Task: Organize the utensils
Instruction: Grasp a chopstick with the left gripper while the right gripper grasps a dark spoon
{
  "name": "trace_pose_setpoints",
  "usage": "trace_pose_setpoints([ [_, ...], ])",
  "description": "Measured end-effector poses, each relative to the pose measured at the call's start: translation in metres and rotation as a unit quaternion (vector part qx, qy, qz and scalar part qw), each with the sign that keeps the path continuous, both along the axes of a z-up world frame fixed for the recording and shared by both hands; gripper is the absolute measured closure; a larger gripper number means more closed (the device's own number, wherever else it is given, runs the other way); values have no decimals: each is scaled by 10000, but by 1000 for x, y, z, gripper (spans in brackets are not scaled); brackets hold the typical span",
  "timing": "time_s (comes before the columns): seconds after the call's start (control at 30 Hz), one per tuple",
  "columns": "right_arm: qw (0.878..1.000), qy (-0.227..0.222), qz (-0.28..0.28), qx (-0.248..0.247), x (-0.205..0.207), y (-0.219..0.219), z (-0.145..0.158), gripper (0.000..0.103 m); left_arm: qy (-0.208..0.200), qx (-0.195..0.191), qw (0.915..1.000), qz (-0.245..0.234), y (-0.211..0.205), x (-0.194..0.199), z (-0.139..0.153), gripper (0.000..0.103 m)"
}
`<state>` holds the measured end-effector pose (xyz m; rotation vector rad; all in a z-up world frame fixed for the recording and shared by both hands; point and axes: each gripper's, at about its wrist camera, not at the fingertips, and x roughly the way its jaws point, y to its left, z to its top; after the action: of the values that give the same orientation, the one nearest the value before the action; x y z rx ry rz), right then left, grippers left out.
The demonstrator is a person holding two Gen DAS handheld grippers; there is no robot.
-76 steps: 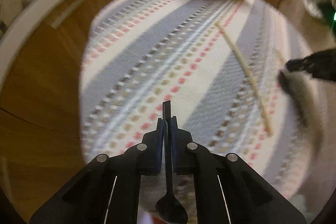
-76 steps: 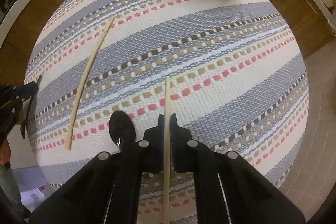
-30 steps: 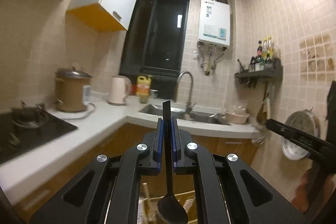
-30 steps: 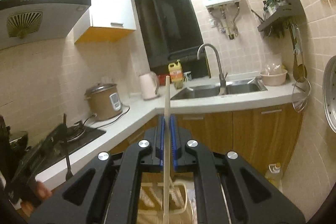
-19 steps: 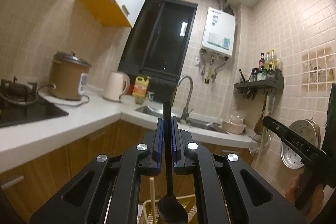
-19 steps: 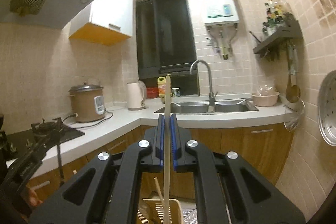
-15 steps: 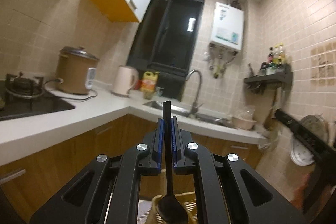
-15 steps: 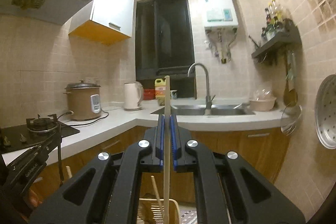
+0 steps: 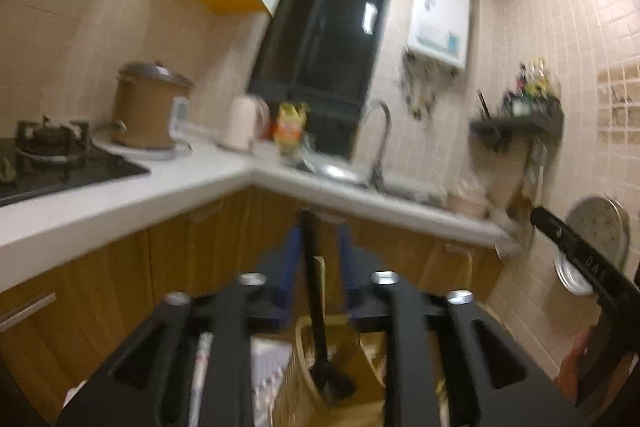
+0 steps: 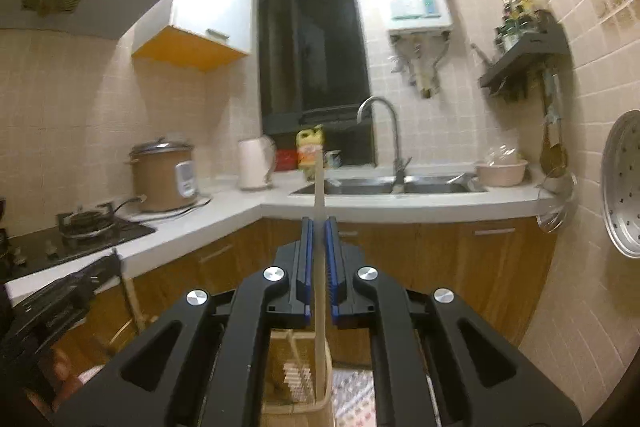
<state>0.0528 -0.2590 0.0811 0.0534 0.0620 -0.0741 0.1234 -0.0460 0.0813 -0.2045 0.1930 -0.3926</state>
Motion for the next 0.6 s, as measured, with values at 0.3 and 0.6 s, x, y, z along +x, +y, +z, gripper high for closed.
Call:
trace_pose_setpoints([
  [0.3,9913,1036,796,155,-45,-15,10,81,712,-6,9972,-215,54,-50,17,39],
  [0.6,9065,3889,1593,-412,-88,25,-54,46,3782,1155,9116,-1126,40,-76,-68,33],
])
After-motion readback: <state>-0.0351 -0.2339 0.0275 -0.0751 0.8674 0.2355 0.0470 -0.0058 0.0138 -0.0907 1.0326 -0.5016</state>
